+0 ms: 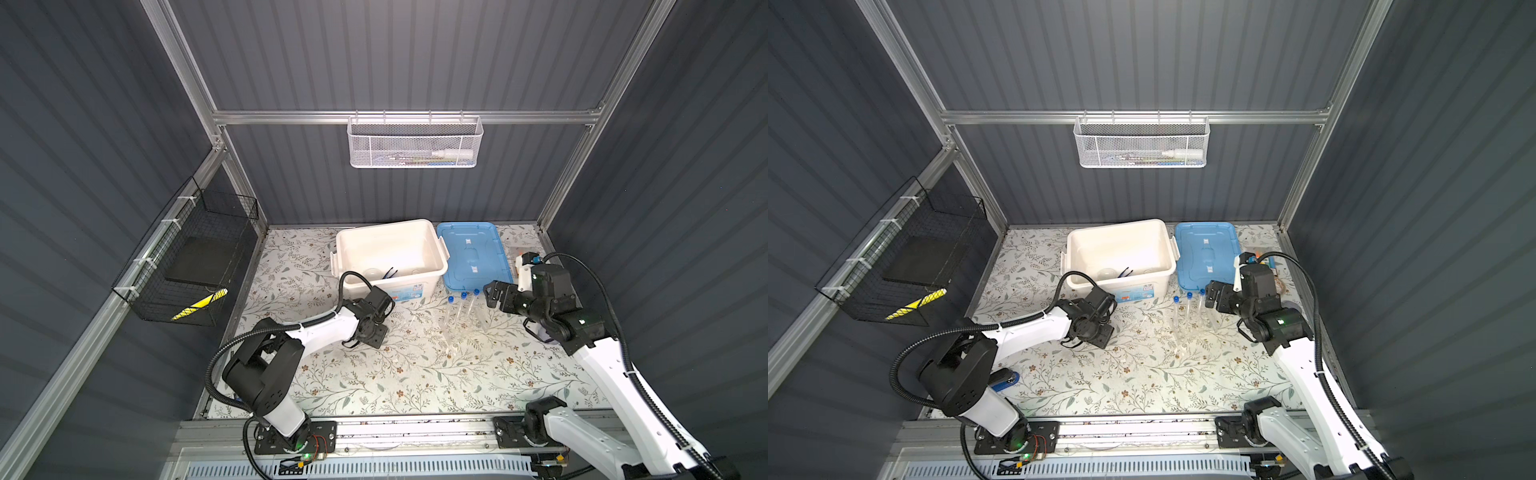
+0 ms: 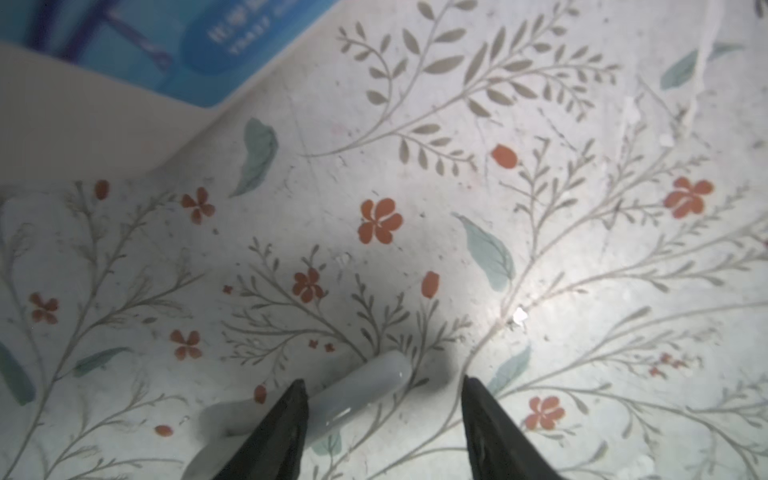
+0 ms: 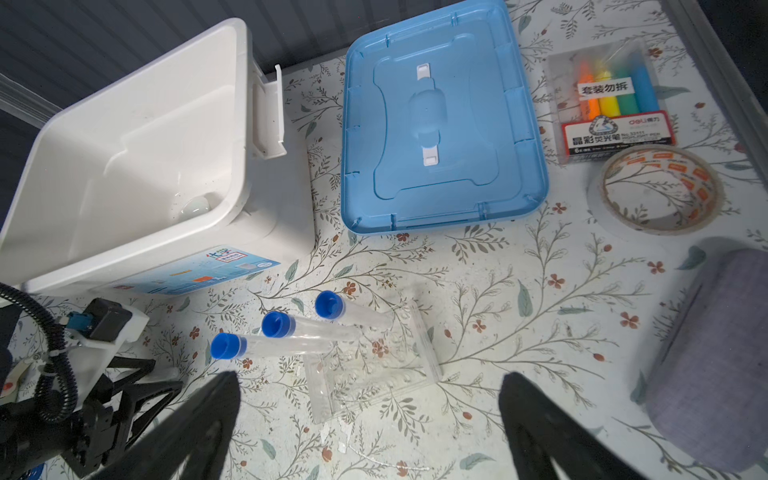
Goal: Organize the chemistry lab equipment
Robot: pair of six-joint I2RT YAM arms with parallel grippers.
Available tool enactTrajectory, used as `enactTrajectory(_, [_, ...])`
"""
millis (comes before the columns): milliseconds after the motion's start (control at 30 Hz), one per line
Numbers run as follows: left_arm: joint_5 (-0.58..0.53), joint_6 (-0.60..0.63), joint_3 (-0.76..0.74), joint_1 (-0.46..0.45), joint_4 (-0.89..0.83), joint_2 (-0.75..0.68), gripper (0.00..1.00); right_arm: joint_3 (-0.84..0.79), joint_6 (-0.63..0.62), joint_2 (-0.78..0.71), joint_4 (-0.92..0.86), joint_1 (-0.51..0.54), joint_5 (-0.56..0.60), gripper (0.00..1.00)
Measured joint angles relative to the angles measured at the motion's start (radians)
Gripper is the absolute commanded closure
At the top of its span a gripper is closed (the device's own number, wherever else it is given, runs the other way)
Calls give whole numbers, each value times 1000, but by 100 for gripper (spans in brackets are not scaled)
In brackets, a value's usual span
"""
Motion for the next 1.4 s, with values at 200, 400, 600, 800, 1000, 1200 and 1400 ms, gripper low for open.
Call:
enactTrajectory(200, [18, -8, -34, 0, -32, -29, 43, 0, 0, 12, -4, -3, 5, 1])
enactTrajectory(400, [21, -26, -34, 0, -43, -28, 39, -1, 0, 20, -4, -5, 5, 1])
enactTrajectory(600, [18, -69, -5, 0, -72, -65, 33, -5, 3, 20, -3, -5, 5, 1])
enactTrajectory(800, [26, -127, 24, 0, -97, -171, 29, -16, 3, 18, -3, -5, 4, 1])
enactTrajectory(1000, [29, -128, 19, 0, -186, -289, 26, -45, 3, 5, -2, -5, -4, 1])
enactTrajectory(1200, [27, -163, -15, 0, -269, -351, 26, -60, 7, -3, -3, -5, -19, 1])
enactTrajectory(1400, [6, -275, -54, -75, -333, -380, 24, -70, 10, -11, -4, -5, -38, 1])
